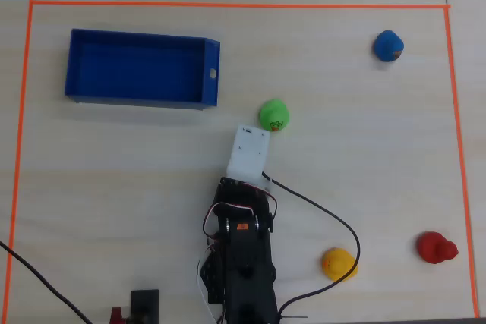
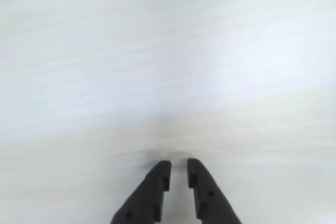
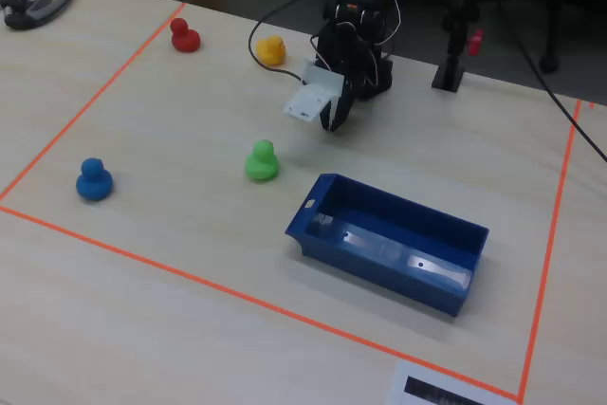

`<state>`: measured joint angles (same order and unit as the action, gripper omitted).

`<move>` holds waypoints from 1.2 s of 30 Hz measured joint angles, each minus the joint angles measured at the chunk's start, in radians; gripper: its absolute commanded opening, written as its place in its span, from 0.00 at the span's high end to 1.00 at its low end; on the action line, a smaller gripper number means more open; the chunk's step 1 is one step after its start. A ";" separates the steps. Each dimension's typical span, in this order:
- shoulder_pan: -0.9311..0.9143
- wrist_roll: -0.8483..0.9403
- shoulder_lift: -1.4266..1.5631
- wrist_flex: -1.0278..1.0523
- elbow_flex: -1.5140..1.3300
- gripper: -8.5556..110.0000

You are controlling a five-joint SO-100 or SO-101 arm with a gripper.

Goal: Grasp red duck and put it into box.

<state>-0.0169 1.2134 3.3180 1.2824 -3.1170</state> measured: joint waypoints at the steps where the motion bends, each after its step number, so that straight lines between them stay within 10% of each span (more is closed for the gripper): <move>1: 0.000 0.000 0.000 0.000 0.000 0.93; 19: -0.026 -0.041 0.000 -0.006 0.002 0.92; 36: -0.712 0.074 -0.695 -0.261 0.882 0.81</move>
<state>-0.7286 1.2870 2.6231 1.0216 -2.2350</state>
